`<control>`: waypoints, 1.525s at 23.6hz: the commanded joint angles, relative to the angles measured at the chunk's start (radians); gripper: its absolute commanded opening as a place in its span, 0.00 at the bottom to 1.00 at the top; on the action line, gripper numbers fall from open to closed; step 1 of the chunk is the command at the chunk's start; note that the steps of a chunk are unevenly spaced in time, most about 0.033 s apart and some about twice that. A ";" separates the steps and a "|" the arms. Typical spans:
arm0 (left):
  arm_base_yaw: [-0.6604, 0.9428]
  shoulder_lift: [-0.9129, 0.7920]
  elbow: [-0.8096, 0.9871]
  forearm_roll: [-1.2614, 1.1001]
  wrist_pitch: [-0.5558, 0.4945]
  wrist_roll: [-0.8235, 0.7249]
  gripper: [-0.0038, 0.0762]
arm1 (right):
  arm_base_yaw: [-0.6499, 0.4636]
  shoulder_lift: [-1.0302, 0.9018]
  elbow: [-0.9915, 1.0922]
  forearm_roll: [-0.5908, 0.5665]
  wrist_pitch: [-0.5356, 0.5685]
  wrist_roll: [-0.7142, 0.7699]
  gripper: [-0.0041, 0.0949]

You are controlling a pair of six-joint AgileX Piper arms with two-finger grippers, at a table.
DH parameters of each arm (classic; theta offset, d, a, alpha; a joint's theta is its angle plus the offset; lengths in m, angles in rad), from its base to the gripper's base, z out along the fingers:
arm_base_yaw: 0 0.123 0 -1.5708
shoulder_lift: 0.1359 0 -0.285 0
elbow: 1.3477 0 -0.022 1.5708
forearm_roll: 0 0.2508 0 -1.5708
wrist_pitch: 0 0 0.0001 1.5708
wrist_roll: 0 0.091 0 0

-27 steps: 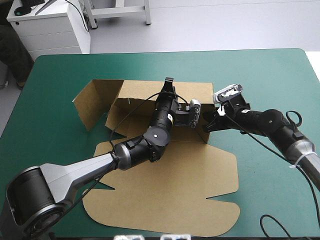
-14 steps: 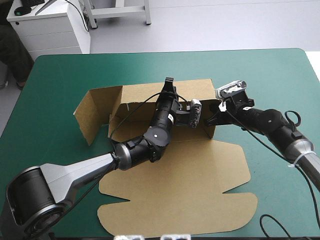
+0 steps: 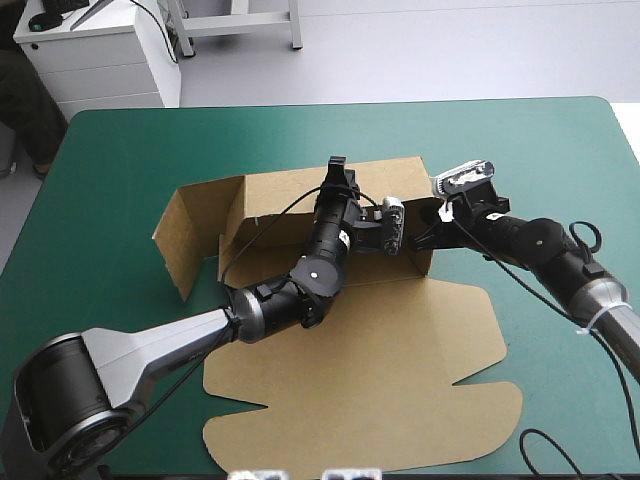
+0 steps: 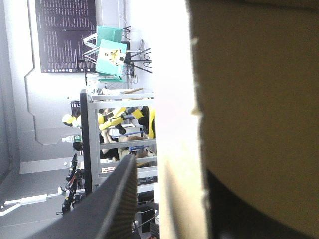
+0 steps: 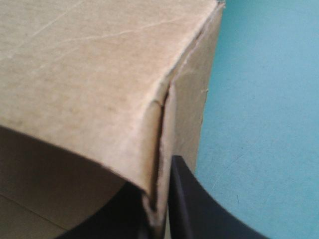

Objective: Fold the box

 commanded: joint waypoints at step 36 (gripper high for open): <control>0.017 -0.413 -0.074 -0.088 0.140 -0.341 0.05 | -0.006 0.029 -0.207 -0.604 0.095 0.622 0.04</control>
